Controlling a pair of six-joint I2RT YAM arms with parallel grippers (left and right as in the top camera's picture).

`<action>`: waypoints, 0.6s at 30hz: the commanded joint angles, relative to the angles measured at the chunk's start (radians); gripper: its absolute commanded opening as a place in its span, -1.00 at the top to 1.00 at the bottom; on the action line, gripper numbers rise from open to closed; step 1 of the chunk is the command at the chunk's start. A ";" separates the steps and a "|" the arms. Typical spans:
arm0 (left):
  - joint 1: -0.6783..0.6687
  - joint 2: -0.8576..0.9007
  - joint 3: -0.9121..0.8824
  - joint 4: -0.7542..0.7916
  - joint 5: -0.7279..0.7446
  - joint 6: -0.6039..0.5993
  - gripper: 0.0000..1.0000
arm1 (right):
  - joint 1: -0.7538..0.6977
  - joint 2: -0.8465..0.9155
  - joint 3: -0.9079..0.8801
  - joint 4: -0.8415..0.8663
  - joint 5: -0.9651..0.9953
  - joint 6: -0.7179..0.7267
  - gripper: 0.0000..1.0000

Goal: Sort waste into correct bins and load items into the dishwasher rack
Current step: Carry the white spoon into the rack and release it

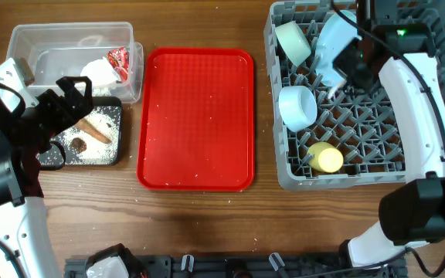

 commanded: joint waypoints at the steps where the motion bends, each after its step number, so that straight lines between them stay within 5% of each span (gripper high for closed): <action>1: -0.001 0.000 0.010 0.003 0.001 0.024 -1.00 | -0.010 -0.020 -0.083 0.037 0.113 0.214 0.91; 5: -0.001 0.000 0.010 0.003 0.001 0.023 -1.00 | -0.010 -0.019 -0.238 0.150 0.112 0.217 0.82; 6: -0.001 0.000 0.010 0.003 0.001 0.024 -1.00 | -0.010 -0.019 -0.241 0.150 0.112 0.217 0.64; 7: -0.001 0.000 0.010 0.003 0.001 0.024 -1.00 | -0.010 -0.020 -0.241 0.152 0.104 0.192 -0.04; 9: -0.001 0.000 0.010 0.003 0.001 0.023 -1.00 | -0.010 -0.030 -0.239 0.181 0.085 0.079 -0.49; 14: -0.001 0.000 0.010 0.003 0.001 0.023 -1.00 | -0.010 -0.154 -0.209 0.191 0.037 -0.109 -0.66; 18: -0.001 0.000 0.010 0.003 0.001 0.023 -1.00 | 0.000 -0.389 -0.210 0.230 -0.103 -0.444 -0.99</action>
